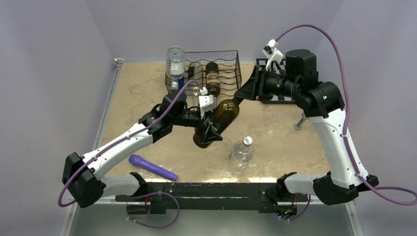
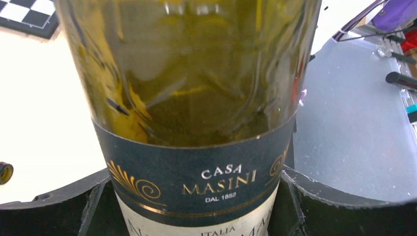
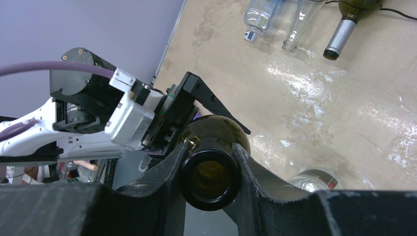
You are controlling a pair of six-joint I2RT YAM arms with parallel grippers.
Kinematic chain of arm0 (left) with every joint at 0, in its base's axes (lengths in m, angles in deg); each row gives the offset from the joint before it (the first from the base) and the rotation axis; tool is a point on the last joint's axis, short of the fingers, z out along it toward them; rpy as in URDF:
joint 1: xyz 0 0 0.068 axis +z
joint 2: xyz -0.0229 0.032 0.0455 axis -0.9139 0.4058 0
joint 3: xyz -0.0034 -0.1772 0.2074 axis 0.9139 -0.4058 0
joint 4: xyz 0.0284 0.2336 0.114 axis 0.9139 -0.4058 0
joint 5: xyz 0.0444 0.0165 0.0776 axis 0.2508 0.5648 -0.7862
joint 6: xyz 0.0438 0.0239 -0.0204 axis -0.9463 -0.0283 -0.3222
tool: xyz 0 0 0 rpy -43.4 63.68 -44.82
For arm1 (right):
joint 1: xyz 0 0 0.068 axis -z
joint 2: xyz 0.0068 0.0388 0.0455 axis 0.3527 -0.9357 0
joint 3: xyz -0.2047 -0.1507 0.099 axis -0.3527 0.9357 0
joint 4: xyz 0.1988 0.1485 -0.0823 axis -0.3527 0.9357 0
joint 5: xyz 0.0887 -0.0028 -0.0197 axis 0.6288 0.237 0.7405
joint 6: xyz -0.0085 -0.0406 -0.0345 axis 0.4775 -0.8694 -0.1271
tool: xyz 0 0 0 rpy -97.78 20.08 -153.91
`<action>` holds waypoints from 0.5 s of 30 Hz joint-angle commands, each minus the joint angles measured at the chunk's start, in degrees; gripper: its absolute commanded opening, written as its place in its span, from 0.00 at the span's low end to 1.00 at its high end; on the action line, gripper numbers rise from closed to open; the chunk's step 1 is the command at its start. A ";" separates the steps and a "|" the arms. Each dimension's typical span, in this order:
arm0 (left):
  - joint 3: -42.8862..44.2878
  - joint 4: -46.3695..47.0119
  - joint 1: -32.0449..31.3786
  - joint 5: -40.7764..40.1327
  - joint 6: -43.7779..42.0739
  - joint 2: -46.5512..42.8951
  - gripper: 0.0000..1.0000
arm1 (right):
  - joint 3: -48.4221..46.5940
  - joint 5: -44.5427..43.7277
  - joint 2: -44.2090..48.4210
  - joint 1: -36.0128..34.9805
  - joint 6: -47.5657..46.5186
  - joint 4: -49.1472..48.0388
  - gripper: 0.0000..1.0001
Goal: Put the wine bottle on the wine rack
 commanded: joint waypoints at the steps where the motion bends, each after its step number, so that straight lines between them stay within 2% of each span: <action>1: -0.37 -4.47 -0.18 -0.03 -6.90 -0.71 0.85 | -0.66 7.35 3.06 0.12 7.40 -12.78 0.00; 5: 0.28 -6.47 -0.17 0.10 -7.95 -0.30 0.67 | 0.30 7.15 3.55 0.10 8.05 -13.59 0.00; 7: 0.37 -6.60 -0.19 0.17 -8.01 -0.31 0.50 | 0.68 6.92 3.86 0.09 8.35 -13.92 0.00; 8: 0.39 -6.58 -0.20 0.03 -8.08 -0.36 0.37 | 0.78 6.94 3.98 0.12 8.37 -14.04 0.00; 10: 0.86 -6.72 -0.17 -0.96 -8.13 -0.41 0.00 | 1.01 7.17 4.07 0.09 8.36 -14.00 0.00; 13: 2.02 -7.02 -0.19 -5.83 -9.36 -1.06 0.00 | 2.51 6.53 4.77 0.11 6.42 -14.08 0.02; 15: 3.10 -7.26 -0.18 -9.93 -11.64 -1.99 0.00 | 4.34 4.07 5.69 0.10 3.76 -14.05 0.39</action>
